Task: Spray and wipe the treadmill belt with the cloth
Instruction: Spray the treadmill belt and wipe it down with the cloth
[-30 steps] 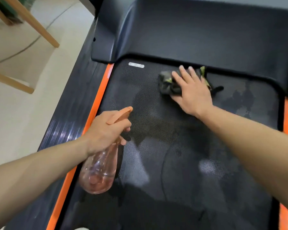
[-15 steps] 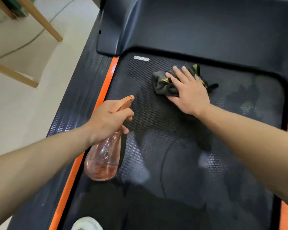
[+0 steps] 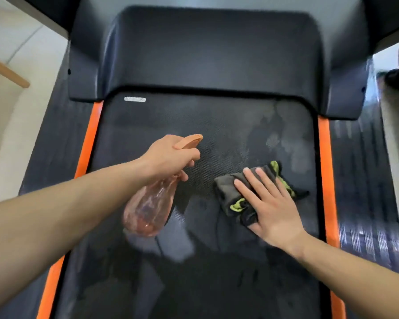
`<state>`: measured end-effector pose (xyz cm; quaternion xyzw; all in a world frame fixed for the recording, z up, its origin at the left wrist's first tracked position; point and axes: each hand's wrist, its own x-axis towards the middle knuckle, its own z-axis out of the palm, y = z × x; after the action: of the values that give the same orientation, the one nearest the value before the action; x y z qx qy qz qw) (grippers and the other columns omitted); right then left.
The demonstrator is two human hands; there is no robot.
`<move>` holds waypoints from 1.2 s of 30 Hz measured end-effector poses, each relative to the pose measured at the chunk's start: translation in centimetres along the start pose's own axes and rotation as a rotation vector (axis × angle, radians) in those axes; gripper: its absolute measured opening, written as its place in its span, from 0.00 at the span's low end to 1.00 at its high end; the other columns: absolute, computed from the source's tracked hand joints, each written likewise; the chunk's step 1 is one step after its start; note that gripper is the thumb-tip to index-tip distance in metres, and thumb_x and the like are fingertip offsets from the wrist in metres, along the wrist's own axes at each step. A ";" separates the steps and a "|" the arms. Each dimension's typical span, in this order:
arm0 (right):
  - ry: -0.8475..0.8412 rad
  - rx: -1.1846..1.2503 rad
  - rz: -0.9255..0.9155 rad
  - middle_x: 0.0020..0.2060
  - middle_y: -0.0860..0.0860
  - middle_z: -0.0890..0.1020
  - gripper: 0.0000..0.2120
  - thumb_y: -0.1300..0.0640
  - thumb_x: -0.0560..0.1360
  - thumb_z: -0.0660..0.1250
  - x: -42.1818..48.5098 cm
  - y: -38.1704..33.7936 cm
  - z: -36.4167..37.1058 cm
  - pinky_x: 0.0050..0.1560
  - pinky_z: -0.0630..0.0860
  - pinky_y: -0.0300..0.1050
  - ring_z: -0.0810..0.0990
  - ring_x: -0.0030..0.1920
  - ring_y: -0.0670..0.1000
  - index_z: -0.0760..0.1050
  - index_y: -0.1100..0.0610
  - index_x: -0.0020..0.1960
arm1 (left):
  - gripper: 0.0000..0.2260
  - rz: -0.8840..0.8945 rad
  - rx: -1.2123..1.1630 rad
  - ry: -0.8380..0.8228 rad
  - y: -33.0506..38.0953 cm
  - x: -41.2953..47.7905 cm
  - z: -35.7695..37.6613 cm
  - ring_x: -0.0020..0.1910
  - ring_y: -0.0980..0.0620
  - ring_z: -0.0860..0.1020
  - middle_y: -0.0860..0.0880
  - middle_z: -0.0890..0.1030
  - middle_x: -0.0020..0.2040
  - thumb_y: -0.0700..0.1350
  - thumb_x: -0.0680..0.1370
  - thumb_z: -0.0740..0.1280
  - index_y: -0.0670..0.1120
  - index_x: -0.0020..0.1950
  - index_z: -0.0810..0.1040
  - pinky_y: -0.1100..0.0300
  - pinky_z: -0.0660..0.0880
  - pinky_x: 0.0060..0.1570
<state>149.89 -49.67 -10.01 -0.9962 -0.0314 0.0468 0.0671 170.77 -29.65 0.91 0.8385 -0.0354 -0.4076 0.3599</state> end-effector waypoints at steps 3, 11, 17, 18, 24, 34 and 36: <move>0.004 0.014 0.028 0.82 0.52 0.55 0.44 0.40 0.69 0.70 -2.7 1.0 0.0 0.75 0.60 0.64 0.53 0.81 0.57 0.60 0.49 0.81 | 0.06 0.071 0.108 0.002 2.4 1.6 2.0 0.23 0.53 0.81 0.46 0.87 0.44 0.45 0.77 0.69 0.43 0.44 0.81 0.62 0.76 0.35; 0.037 0.046 0.035 0.81 0.52 0.58 0.39 0.40 0.69 0.64 -5.7 1.0 0.1 0.75 0.58 0.61 0.56 0.81 0.56 0.63 0.48 0.79 | 0.07 0.088 0.207 -0.025 4.8 2.7 5.6 0.23 0.51 0.80 0.48 0.83 0.35 0.45 0.77 0.70 0.46 0.39 0.80 0.67 0.72 0.23; 0.036 0.075 0.126 0.81 0.51 0.58 0.36 0.38 0.74 0.61 -4.4 0.7 0.2 0.75 0.59 0.62 0.54 0.81 0.56 0.62 0.48 0.80 | 0.08 0.127 0.310 -0.027 4.9 2.5 7.0 0.31 0.47 0.87 0.46 0.84 0.35 0.48 0.77 0.69 0.44 0.42 0.80 0.65 0.76 0.30; 0.049 0.085 0.149 0.81 0.52 0.59 0.36 0.38 0.74 0.61 -3.8 0.6 0.2 0.75 0.60 0.62 0.55 0.81 0.56 0.62 0.49 0.80 | 0.09 0.119 0.264 -0.013 4.9 2.5 6.9 0.30 0.48 0.86 0.47 0.84 0.36 0.47 0.78 0.69 0.43 0.42 0.81 0.65 0.75 0.29; 0.043 0.077 -0.008 0.80 0.53 0.63 0.40 0.38 0.69 0.60 6.6 5.4 -1.1 0.74 0.63 0.63 0.60 0.79 0.58 0.64 0.49 0.79 | 0.07 0.122 0.141 0.127 4.5 2.4 4.1 0.25 0.53 0.83 0.48 0.85 0.38 0.45 0.77 0.69 0.42 0.44 0.82 0.67 0.72 0.24; 0.057 0.055 -0.176 0.80 0.53 0.62 0.36 0.41 0.72 0.62 5.8 1.3 -0.7 0.76 0.58 0.60 0.59 0.80 0.59 0.65 0.49 0.78 | 0.09 0.067 0.128 0.198 2.6 2.9 1.2 0.25 0.52 0.84 0.43 0.88 0.46 0.44 0.77 0.70 0.39 0.47 0.84 0.66 0.74 0.27; 0.058 0.023 -0.223 0.79 0.53 0.64 0.34 0.40 0.74 0.59 7.6 3.5 -0.9 0.77 0.59 0.59 0.62 0.79 0.58 0.65 0.49 0.78 | 0.08 0.051 0.128 0.189 2.4 2.9 1.4 0.24 0.53 0.84 0.45 0.88 0.43 0.44 0.77 0.70 0.38 0.47 0.84 0.67 0.74 0.27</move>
<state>157.71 -52.72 -10.26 -0.9866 -0.1395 0.0107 0.0842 172.22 -33.29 -0.03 0.8933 -0.0485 -0.3145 0.3173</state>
